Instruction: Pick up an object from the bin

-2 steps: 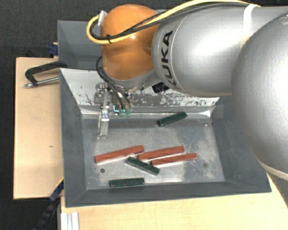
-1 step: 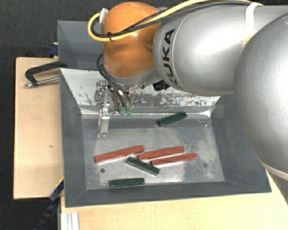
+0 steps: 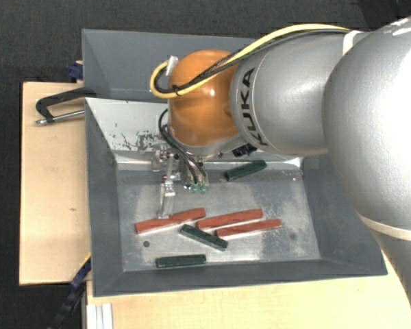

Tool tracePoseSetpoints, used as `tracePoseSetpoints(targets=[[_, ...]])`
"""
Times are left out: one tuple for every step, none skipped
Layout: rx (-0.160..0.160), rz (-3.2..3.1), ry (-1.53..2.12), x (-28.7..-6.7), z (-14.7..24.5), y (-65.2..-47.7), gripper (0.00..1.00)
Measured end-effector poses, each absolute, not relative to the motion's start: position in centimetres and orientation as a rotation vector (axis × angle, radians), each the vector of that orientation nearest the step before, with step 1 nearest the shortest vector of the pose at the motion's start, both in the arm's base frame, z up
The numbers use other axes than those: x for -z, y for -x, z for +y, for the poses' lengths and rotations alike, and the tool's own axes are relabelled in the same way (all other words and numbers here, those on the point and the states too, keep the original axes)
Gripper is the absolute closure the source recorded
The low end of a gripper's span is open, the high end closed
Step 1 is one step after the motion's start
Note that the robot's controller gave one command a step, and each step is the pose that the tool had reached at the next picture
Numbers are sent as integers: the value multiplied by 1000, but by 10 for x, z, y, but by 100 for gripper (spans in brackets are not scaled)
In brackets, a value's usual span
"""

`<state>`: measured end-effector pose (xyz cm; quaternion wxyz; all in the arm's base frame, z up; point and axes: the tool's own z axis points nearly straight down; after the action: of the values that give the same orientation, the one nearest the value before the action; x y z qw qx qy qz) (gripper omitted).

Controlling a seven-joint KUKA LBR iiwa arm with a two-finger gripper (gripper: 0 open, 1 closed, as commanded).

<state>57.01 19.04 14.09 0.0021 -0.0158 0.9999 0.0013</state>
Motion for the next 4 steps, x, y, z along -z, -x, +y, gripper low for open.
tracePoseSetpoints(targets=[[2,3145,67,-115,173,-570,0],[-6,3123,256,-107,161,-555,0],[2,3103,480,-80,160,-511,0],[-2,3126,234,-71,127,-548,100]])
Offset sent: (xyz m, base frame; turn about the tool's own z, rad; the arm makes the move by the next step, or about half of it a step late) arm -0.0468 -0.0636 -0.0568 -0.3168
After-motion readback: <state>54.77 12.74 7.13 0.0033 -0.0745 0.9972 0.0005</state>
